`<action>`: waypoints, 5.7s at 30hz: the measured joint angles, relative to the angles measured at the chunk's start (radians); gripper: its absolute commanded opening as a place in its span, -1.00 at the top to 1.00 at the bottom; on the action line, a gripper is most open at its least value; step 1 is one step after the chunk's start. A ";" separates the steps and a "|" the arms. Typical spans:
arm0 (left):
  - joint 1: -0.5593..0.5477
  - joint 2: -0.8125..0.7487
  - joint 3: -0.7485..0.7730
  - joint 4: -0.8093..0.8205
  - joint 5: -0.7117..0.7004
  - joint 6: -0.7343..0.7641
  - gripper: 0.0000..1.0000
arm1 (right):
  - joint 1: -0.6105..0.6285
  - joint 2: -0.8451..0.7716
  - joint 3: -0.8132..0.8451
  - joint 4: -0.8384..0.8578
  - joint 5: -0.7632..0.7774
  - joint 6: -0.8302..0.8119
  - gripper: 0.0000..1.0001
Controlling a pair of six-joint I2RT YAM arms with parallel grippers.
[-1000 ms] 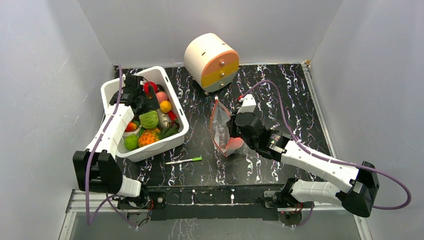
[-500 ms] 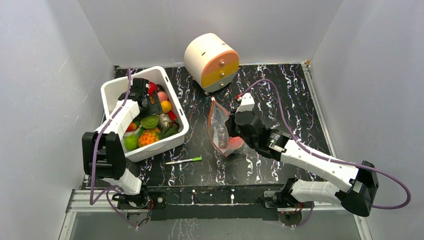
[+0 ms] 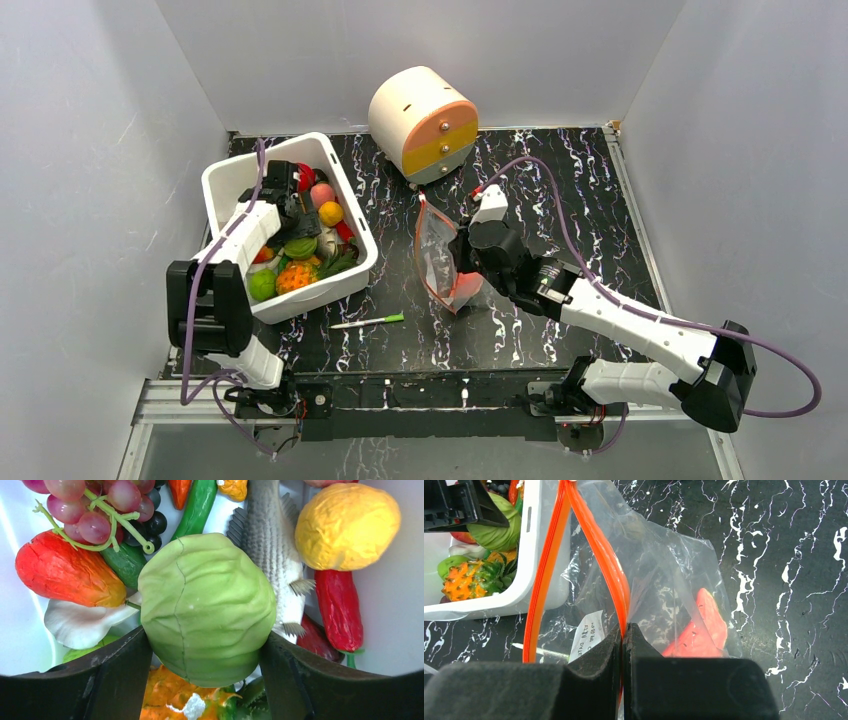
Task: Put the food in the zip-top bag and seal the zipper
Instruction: Pick up the fake vegetable from the bin, then place the fake vegetable in the zipper food storage bag, then adjust the zipper food storage bag at the center of the board.
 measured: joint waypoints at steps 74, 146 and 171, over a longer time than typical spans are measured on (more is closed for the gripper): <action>-0.284 -0.502 -0.212 0.299 0.881 -0.292 0.51 | -0.006 0.060 0.089 0.146 -0.132 0.216 1.00; -0.297 -0.467 -0.202 0.171 0.949 -0.301 -0.33 | -0.006 0.036 0.137 0.070 -0.033 0.148 1.00; -0.297 -0.392 -0.235 0.393 0.956 -0.412 1.00 | -0.006 -0.030 0.082 -0.083 -0.003 0.178 1.00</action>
